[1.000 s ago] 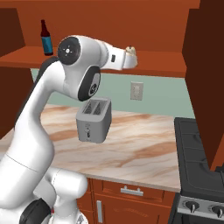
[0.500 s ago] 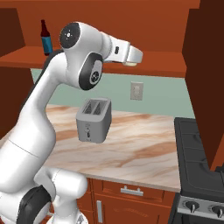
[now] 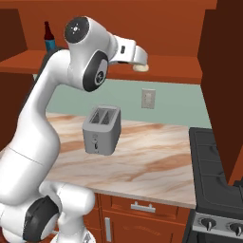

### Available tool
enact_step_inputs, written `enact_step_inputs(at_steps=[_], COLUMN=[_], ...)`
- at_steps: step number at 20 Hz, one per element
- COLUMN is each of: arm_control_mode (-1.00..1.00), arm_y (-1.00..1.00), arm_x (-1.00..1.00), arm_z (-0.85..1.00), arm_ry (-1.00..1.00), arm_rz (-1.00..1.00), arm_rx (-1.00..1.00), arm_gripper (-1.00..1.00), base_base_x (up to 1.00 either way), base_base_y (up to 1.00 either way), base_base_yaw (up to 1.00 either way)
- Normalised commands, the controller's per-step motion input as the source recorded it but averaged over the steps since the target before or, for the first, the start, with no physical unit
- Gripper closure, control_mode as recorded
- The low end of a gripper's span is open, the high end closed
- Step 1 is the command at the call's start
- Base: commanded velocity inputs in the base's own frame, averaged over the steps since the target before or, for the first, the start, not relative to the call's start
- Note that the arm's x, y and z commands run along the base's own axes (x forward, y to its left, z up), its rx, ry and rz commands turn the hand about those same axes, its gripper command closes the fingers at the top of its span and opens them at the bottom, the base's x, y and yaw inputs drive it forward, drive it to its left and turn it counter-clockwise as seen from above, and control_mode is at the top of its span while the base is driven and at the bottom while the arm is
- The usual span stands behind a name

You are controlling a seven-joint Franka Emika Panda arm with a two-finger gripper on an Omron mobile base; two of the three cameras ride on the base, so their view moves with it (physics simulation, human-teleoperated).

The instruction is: Get the candle and the beer from the cabinet and move them to the dining counter.

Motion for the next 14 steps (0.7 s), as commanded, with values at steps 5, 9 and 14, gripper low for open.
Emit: enact_step_inputs(at_steps=[5,9,14], arm_control_mode=[-1.0,-1.0,-1.0], arm_y=[0.01,0.0,0.0], arm_x=[0.29,0.39,0.46], arm_z=[-0.1,-0.18,-0.12], arm_ry=[0.0,0.0,0.0], arm_rz=[0.11,0.06,0.05], arm_rx=[0.0,0.0,0.0], arm_gripper=[-1.0,-1.0,-1.0], base_base_x=[0.0,0.0,0.0], base_base_y=[0.0,0.0,0.0], base_base_yaw=[0.0,0.0,0.0])
